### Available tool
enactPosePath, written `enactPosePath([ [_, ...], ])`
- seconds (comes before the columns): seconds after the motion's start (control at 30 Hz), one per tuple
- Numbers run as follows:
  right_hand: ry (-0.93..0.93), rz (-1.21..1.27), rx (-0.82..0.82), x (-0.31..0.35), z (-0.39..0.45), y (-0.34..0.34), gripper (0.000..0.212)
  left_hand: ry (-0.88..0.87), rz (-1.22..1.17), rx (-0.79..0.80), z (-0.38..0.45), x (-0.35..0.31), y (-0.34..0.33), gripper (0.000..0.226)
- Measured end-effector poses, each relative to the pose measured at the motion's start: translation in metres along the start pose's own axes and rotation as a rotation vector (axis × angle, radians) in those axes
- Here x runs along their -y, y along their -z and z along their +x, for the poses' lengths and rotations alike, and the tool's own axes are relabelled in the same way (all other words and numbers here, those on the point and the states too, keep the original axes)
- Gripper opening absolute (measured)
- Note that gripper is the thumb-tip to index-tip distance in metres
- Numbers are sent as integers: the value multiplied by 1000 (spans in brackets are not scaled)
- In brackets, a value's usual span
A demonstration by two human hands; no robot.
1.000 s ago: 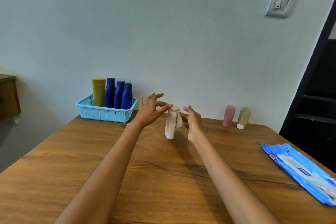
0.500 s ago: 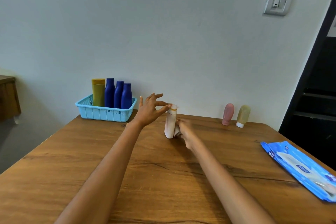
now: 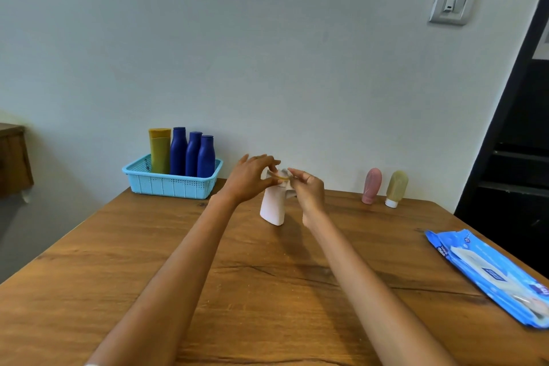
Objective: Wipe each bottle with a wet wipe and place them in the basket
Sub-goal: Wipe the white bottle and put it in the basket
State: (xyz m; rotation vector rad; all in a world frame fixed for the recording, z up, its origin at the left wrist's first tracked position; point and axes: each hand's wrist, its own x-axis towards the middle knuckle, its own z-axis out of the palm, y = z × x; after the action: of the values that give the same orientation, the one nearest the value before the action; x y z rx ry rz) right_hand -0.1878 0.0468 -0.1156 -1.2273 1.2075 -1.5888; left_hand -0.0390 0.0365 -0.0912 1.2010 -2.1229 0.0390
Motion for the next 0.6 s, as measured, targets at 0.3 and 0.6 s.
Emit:
enactPosePath([
  [0.3,-135,-162,58,-12,3,4,20,28,33,-34,7,-12,1,31],
  [0.6,-154,-63,26,-9,-4,0,25,97,19,-36,9,-11,6,27],
])
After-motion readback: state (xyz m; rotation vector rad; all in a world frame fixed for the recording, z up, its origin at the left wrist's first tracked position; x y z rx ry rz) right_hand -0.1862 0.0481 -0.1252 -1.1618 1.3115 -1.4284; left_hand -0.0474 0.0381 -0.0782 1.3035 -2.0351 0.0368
